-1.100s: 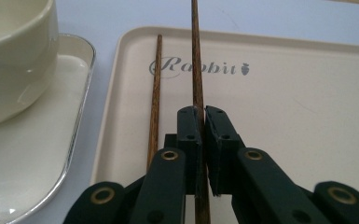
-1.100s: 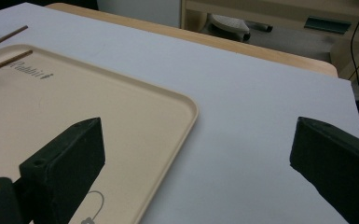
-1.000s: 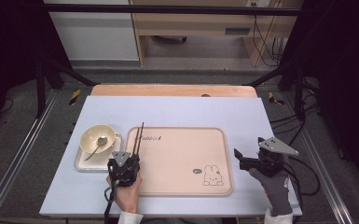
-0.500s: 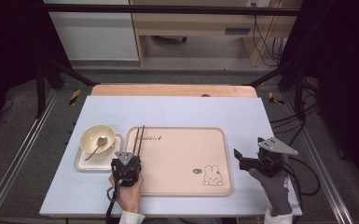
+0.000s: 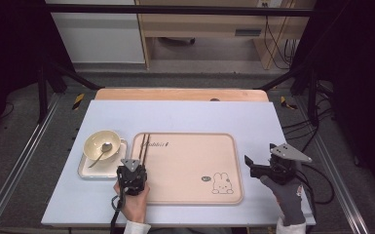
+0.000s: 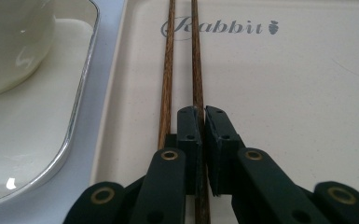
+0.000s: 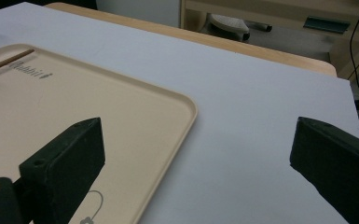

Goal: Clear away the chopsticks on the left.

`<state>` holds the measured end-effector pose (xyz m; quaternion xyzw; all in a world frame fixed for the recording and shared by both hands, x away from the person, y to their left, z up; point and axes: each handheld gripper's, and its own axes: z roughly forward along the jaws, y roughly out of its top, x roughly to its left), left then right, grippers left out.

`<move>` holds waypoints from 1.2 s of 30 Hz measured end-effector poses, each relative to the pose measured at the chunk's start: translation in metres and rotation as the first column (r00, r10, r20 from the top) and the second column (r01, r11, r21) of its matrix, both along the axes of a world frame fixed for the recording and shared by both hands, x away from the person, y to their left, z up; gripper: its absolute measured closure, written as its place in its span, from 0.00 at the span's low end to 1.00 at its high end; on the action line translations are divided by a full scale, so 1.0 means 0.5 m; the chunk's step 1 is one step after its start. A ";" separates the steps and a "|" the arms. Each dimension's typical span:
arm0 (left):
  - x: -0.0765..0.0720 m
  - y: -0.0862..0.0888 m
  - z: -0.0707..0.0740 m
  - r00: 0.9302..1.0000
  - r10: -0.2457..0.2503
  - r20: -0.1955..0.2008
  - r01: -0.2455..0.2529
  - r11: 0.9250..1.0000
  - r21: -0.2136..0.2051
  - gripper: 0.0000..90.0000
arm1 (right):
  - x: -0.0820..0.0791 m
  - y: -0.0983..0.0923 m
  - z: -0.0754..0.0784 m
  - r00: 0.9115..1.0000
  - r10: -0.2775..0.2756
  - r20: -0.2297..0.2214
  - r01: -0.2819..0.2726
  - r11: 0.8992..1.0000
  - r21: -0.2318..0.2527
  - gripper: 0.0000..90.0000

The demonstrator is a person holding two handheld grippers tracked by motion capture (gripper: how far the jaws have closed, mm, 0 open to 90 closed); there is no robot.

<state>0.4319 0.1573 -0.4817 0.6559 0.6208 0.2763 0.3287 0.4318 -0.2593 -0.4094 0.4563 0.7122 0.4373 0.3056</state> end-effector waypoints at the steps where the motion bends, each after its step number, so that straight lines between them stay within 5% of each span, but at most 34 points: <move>1: 0.000 0.000 0.000 1.000 0.001 -0.001 -0.001 1.000 0.001 0.94 | 0.000 0.000 0.000 1.000 0.000 0.000 0.000 1.000 0.001 0.04; 4: 0.001 0.004 0.001 1.000 -0.018 0.001 0.018 1.000 0.024 0.94 | 0.000 0.000 0.000 1.000 0.002 0.001 -0.002 1.000 0.001 0.04; 29: 0.007 -0.001 -0.001 1.000 -0.014 0.005 0.014 1.000 0.008 0.93 | -0.002 -0.002 0.002 1.000 0.000 0.006 0.000 1.000 0.002 0.04; 36: 0.001 0.004 0.006 0.999 -0.032 0.024 0.033 0.999 -0.024 0.90 | -0.004 -0.003 0.004 1.000 0.001 0.008 -0.001 1.000 0.005 0.04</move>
